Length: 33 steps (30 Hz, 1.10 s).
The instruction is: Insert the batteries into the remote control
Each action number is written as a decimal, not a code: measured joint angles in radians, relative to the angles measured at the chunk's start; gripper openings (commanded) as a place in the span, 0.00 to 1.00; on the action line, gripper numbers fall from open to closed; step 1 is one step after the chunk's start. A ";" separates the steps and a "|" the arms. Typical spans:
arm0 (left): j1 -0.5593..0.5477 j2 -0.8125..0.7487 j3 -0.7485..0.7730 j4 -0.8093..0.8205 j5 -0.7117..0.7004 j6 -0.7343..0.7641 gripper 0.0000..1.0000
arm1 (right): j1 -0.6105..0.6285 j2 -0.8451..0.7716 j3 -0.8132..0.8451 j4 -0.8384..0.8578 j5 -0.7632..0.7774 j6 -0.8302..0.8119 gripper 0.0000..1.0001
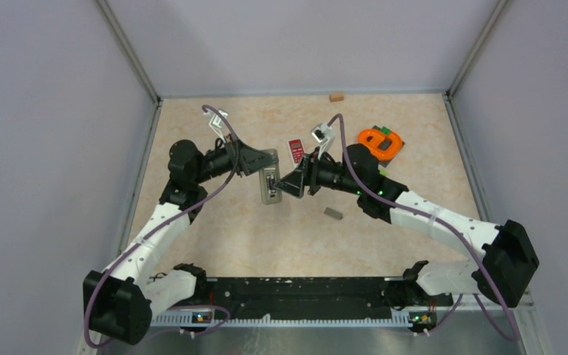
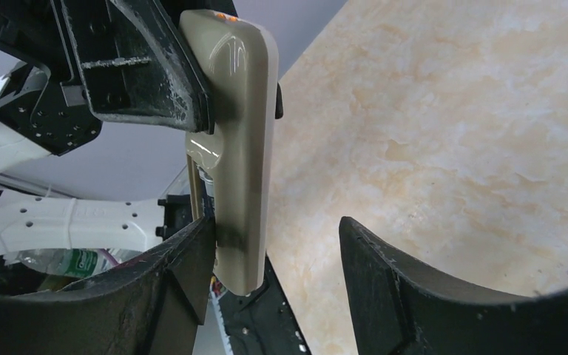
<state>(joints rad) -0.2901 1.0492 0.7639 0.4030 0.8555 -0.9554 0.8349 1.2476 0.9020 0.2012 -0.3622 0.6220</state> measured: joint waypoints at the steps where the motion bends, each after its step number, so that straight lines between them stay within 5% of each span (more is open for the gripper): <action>1: 0.000 0.000 0.000 0.001 0.001 -0.003 0.00 | 0.000 0.002 0.004 0.002 0.006 0.006 0.62; 7: 0.003 0.000 -0.002 0.008 0.000 -0.007 0.00 | 0.003 0.021 0.035 0.000 0.032 0.042 0.57; 13: 0.010 0.000 -0.012 0.007 -0.018 0.000 0.00 | 0.018 0.058 0.066 -0.015 0.068 0.093 0.33; 15: 0.010 0.001 -0.018 0.007 -0.030 0.002 0.00 | 0.025 0.062 0.077 -0.028 0.077 0.109 0.31; 26: 0.008 -0.009 -0.021 -0.015 -0.045 0.005 0.00 | 0.023 0.045 0.041 -0.014 0.110 0.141 0.77; 33: 0.002 -0.014 -0.021 -0.074 -0.099 0.008 0.00 | 0.022 -0.028 -0.014 0.046 0.114 0.145 0.84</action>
<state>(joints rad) -0.2886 1.0348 0.7429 0.3286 0.7563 -0.9474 0.8566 1.2198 0.8883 0.2474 -0.2485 0.7670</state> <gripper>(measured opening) 0.300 0.824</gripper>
